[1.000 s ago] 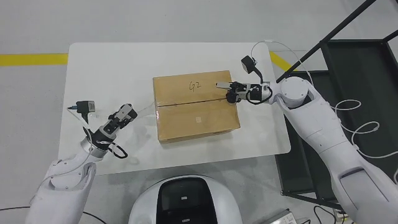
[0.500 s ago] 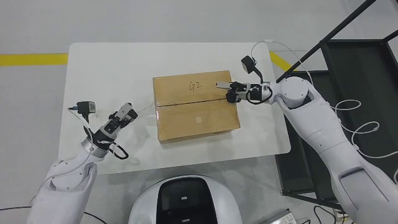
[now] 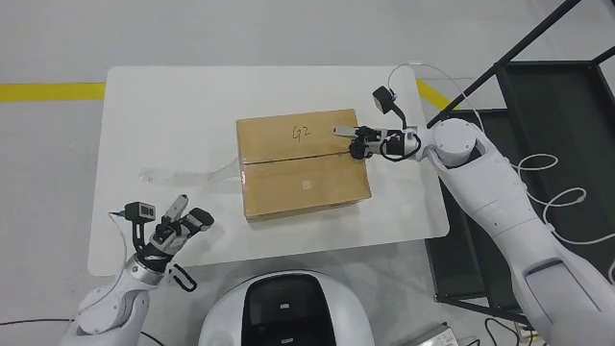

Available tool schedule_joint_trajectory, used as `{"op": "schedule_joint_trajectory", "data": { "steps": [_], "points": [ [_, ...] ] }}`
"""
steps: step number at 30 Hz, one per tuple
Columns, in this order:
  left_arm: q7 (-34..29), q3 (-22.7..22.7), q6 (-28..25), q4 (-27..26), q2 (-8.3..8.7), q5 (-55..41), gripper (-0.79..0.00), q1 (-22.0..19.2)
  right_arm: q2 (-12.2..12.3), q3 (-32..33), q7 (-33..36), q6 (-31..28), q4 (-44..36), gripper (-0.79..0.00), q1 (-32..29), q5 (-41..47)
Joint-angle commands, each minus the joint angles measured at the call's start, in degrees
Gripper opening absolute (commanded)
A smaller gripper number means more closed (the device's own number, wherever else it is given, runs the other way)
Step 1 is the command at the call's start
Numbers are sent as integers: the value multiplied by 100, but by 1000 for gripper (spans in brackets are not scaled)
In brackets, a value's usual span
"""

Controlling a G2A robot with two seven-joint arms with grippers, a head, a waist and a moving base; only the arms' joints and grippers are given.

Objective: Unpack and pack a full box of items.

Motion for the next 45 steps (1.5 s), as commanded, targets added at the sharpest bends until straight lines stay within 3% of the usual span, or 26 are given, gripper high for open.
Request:
{"op": "schedule_joint_trajectory", "data": {
  "steps": [1, 9, 22, 26, 37, 43, 44, 45],
  "points": [
    [-1, 88, -74, 170, -22, -64, 0, -149, 0, 0, 0, 0, 0, 0, 0, 0],
    [588, 515, -79, 644, -157, -104, 0, -782, 0, 0, 0, 0, 0, 0, 0, 0],
    [668, 522, -50, 671, -162, -63, 0, -805, 0, 0, 0, 0, 0, 0, 0, 0],
    [1187, 580, 394, 615, -195, 137, 0, -922, 0, 0, 0, 0, 0, 0, 0, 0],
    [2004, 1163, 775, 1559, -398, 313, 0, -1563, 0, 0, 0, 0, 0, 0, 0, 0],
    [2103, 1209, 587, 1783, -461, 233, 0, -1683, 0, 0, 0, 0, 0, 0, 0, 0],
    [2106, 1205, 554, 1792, -469, 209, -40, -1682, 0, 0, 0, 0, 0, 0, 0, 0],
    [2105, 1197, 530, 1802, -475, 186, -394, -1684, 0, 0, 0, 0, 0, 0, 0, 0]
  ]
}}
